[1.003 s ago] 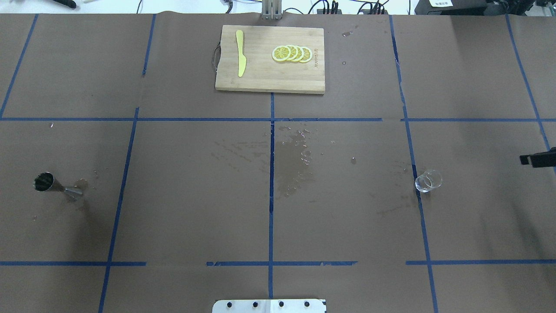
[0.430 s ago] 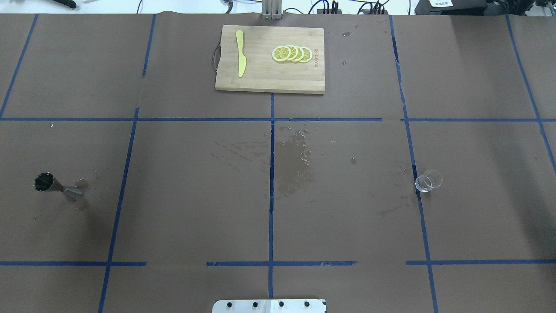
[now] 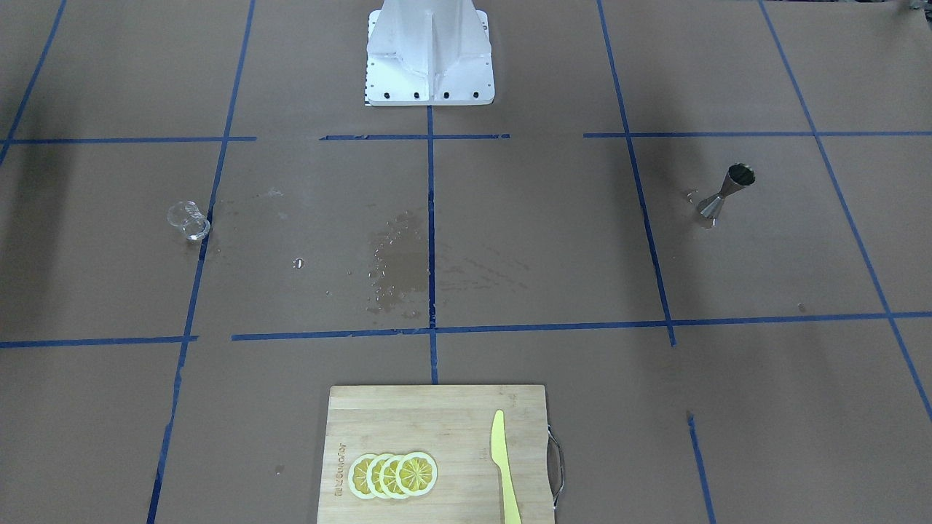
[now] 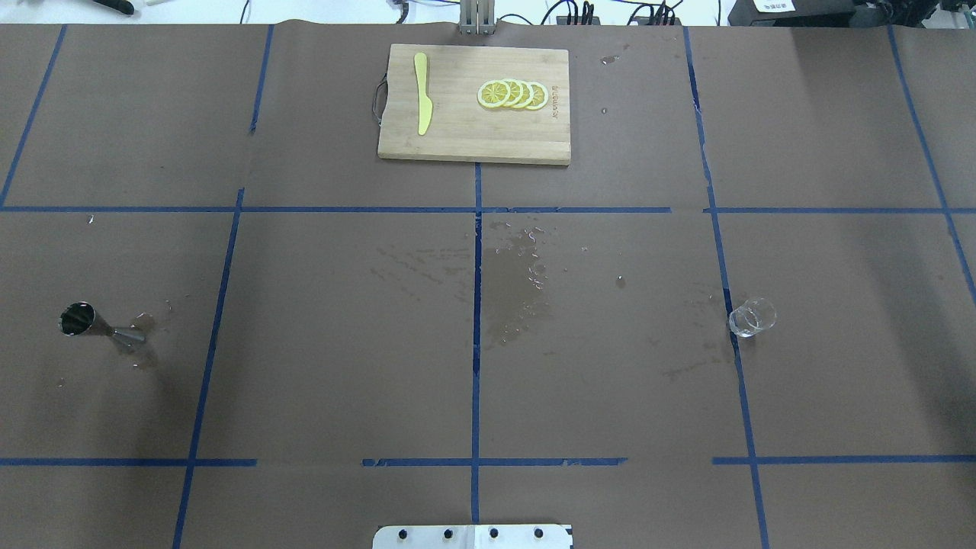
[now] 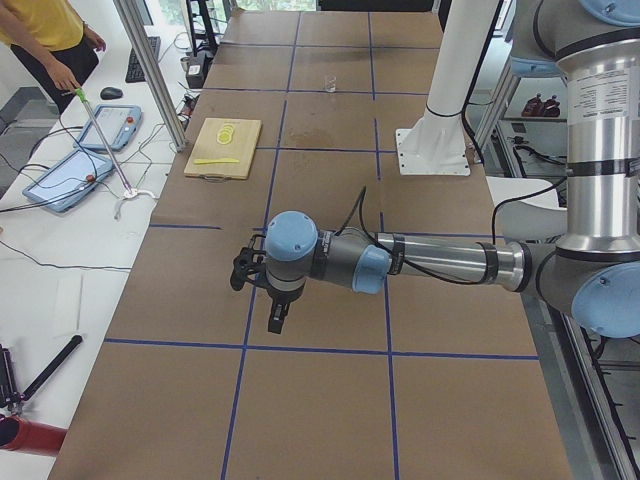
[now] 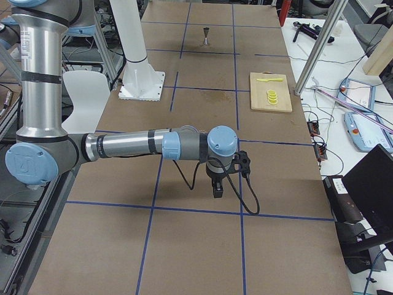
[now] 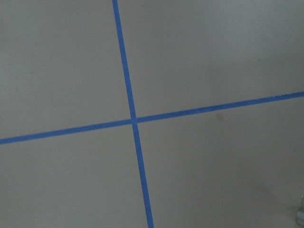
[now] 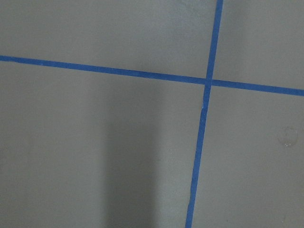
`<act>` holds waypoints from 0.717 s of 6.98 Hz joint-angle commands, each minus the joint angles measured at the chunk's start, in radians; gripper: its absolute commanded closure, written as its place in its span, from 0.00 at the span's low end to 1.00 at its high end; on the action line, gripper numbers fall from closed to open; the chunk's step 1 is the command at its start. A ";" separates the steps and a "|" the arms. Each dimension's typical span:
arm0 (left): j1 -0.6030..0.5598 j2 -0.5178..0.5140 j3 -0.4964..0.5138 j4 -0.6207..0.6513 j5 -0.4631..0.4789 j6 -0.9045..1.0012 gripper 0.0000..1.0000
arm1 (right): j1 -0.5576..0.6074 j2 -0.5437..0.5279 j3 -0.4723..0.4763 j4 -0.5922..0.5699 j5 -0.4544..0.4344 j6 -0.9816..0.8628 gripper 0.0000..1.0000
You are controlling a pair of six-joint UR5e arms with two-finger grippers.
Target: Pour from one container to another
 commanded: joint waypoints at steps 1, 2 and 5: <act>0.008 0.029 0.056 -0.109 0.030 0.003 0.00 | -0.039 -0.012 0.000 0.102 -0.004 -0.005 0.00; 0.037 0.020 0.056 -0.107 0.030 0.004 0.00 | -0.054 -0.035 -0.004 0.182 -0.007 -0.005 0.00; 0.071 0.032 0.062 -0.094 0.030 0.004 0.00 | -0.061 -0.055 -0.009 0.178 -0.083 -0.005 0.00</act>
